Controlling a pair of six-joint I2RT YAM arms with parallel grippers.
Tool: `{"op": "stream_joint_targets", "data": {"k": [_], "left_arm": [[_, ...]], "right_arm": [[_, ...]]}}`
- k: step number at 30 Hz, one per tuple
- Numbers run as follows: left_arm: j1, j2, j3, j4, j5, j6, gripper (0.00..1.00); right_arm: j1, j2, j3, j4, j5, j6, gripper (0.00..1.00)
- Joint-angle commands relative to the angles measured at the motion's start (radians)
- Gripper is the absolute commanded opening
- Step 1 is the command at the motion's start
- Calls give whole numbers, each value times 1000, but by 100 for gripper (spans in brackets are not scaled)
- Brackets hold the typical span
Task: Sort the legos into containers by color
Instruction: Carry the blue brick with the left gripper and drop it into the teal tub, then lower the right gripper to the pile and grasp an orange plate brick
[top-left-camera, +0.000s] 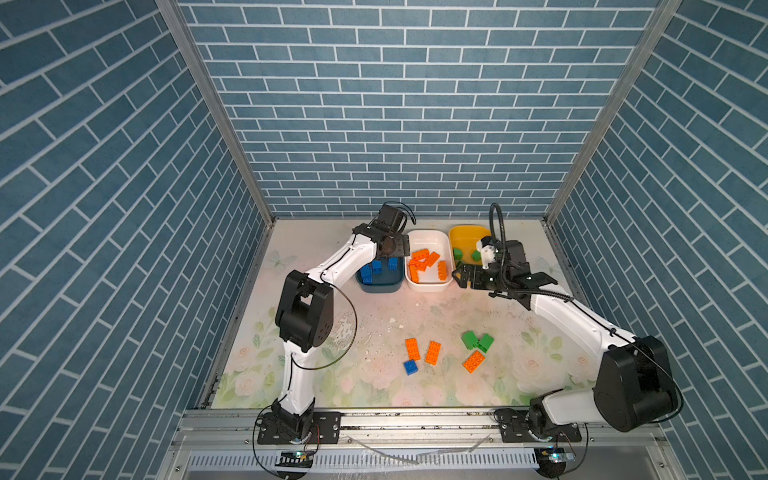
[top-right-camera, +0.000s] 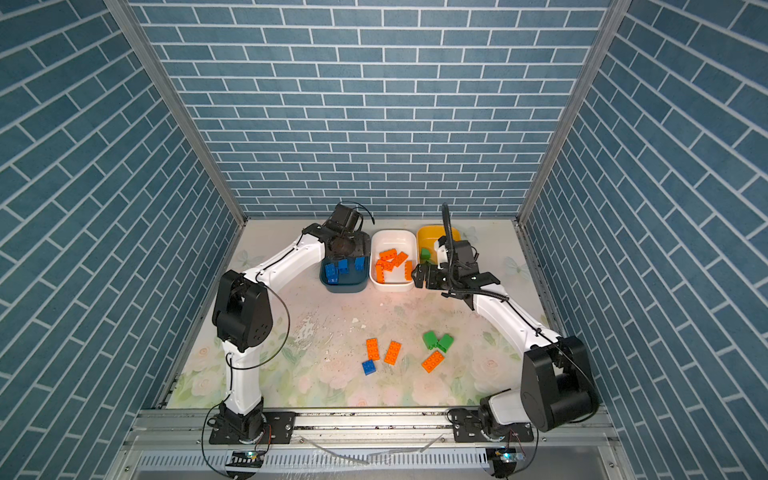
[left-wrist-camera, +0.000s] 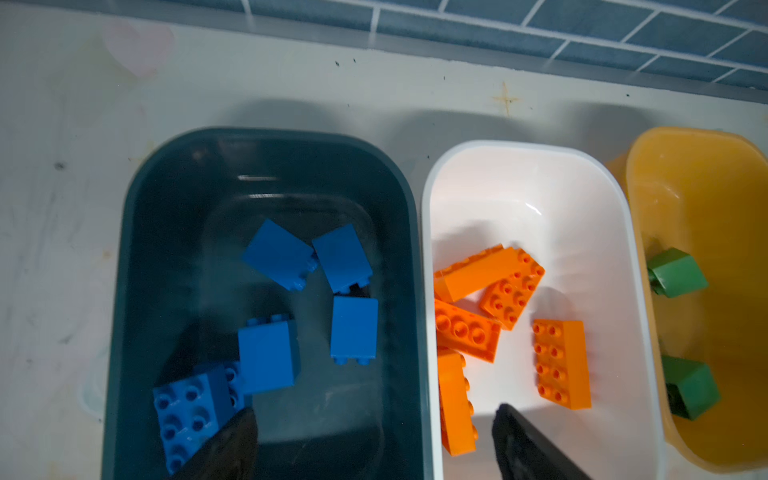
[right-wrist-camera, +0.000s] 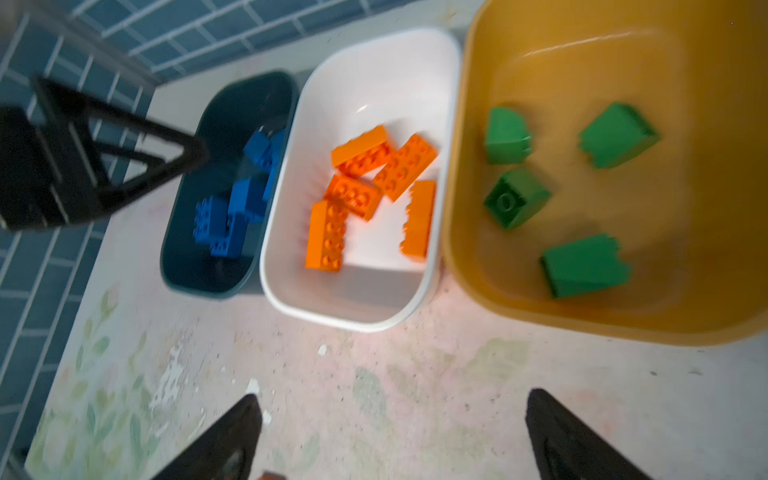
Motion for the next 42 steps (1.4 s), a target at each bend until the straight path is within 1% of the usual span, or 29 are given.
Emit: {"op": "stream_joint_targets", "data": {"k": [1,3,5,8,13,19,24,27,29,32,37,42], "left_arm": [[2,-121,-101,117,76,12,98],[1,-175,-171,169,90,4,99],[2,-226,-227,198,90,-3,99],[4,-303,-307,227,81,-6,99],[18,-420,-430,246,20,-49,99],[48,-514,-569,289,-21,-115,99],[63,-539,-617,286,-25,-134,99],[66,-541,-627,284,-23,-136,99],[66,-538,-630,286,-25,-136,99],[67,-534,-632,287,-26,-138,99],[66,-526,-635,295,-17,-138,99],[67,-517,-635,298,-6,-141,99]], "right_arm": [[127,16,-20,-122,-41,-306,99],[176,42,3,-194,-30,-386,99],[206,71,20,-247,-11,-428,98],[267,101,23,-319,-17,-517,98],[375,139,21,-400,5,-644,99],[456,191,14,-388,53,-687,99],[502,247,19,-366,119,-695,96],[518,274,21,-336,106,-689,95],[529,295,27,-335,98,-687,93],[551,321,25,-345,139,-691,87],[555,350,31,-404,163,-703,66],[554,346,30,-409,202,-713,57]]}}
